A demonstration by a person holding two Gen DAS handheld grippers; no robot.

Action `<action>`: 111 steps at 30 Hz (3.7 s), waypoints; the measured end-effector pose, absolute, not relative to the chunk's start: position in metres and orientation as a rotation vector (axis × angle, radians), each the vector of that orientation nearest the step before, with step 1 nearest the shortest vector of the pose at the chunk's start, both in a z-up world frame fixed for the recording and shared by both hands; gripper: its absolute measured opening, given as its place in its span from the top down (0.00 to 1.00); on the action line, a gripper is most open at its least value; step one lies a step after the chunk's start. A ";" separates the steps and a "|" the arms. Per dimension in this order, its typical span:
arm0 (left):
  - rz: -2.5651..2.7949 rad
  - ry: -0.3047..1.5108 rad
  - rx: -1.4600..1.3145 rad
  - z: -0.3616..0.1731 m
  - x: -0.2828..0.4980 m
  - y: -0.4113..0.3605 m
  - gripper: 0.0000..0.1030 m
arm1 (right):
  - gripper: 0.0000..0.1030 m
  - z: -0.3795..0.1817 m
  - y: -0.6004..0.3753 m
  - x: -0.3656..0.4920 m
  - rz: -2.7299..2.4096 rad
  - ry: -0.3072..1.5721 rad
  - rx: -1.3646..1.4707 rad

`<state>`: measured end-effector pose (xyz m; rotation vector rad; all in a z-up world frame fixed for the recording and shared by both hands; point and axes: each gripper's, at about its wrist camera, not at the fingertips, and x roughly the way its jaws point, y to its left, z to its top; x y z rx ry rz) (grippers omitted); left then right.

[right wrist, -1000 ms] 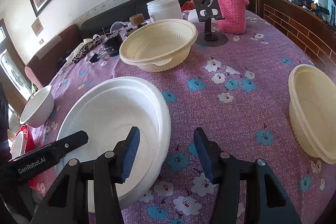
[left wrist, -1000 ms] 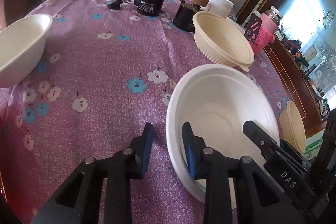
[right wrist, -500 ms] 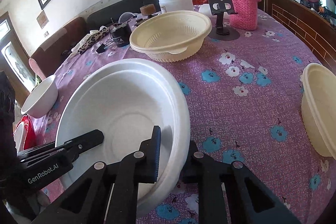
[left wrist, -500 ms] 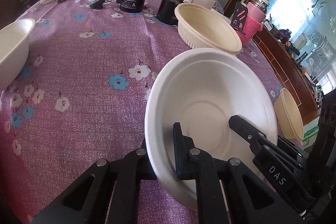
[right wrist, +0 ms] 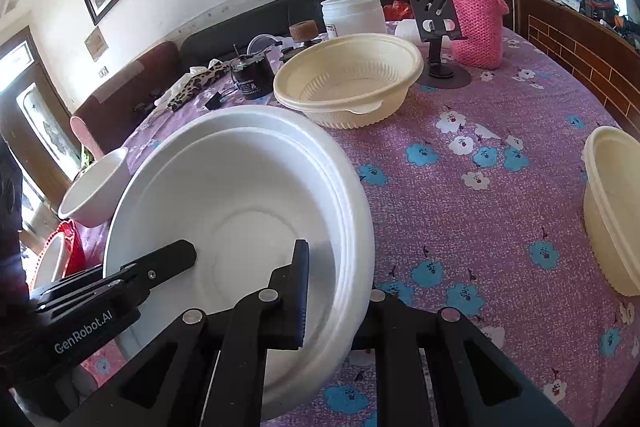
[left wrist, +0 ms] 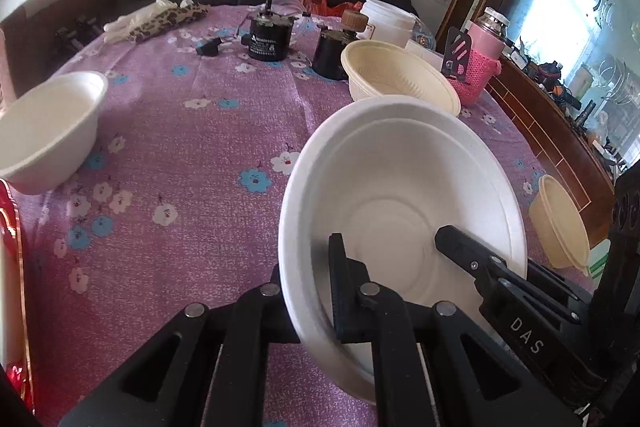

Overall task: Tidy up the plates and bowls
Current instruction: 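Lift the white bowl with both tools and lower it onto the stacked plates, then open both tools and withdraw them from the stacked bowl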

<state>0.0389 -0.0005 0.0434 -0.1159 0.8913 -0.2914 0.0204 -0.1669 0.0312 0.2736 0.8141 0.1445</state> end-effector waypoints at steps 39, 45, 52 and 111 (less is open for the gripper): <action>0.189 0.845 -0.353 0.074 -0.049 0.272 0.90 | 0.87 0.072 0.118 0.016 0.561 0.915 0.064; 0.204 0.849 -0.365 0.072 -0.045 0.282 0.90 | 0.87 0.069 0.131 0.019 0.558 0.912 0.027; 0.216 0.812 -0.417 0.079 -0.053 0.293 0.51 | 0.74 0.074 0.134 0.016 0.530 0.862 0.002; 0.269 0.797 0.037 0.168 0.079 0.276 0.20 | 0.27 0.097 0.029 0.123 0.386 0.949 0.287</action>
